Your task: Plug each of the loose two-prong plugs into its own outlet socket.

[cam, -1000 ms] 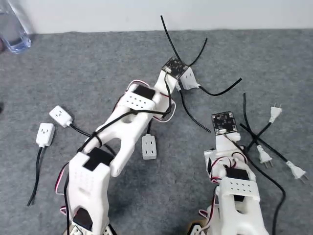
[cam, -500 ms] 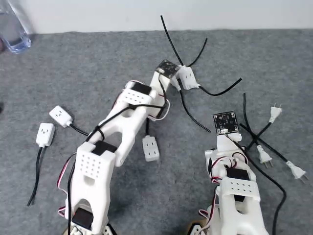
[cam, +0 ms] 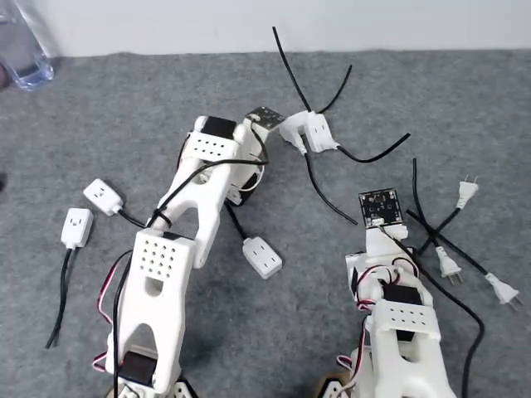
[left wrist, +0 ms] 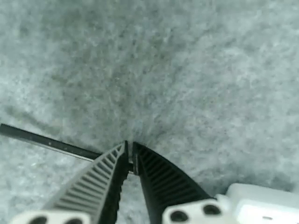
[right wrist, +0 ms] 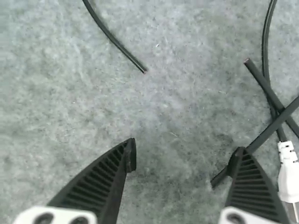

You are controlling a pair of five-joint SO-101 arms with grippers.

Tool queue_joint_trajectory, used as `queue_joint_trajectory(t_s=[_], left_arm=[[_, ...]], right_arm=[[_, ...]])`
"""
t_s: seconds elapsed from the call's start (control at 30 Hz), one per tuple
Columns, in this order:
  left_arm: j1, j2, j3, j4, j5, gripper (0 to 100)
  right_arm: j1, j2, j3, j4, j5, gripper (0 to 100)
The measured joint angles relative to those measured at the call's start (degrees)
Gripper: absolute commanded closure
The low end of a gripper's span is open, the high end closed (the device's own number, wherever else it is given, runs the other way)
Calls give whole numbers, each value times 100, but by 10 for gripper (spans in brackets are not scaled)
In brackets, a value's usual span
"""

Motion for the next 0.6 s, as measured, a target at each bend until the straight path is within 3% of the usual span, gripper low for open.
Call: queue_joint_trajectory(t_s=[0.33,0.6], left_arm=[[-352,-193,422,9,-642,987],[-1213,-1134,2004,123,-1398,987]], right_arm=[[9,0,0,0,0,693],[9,0,0,0,0,693]])
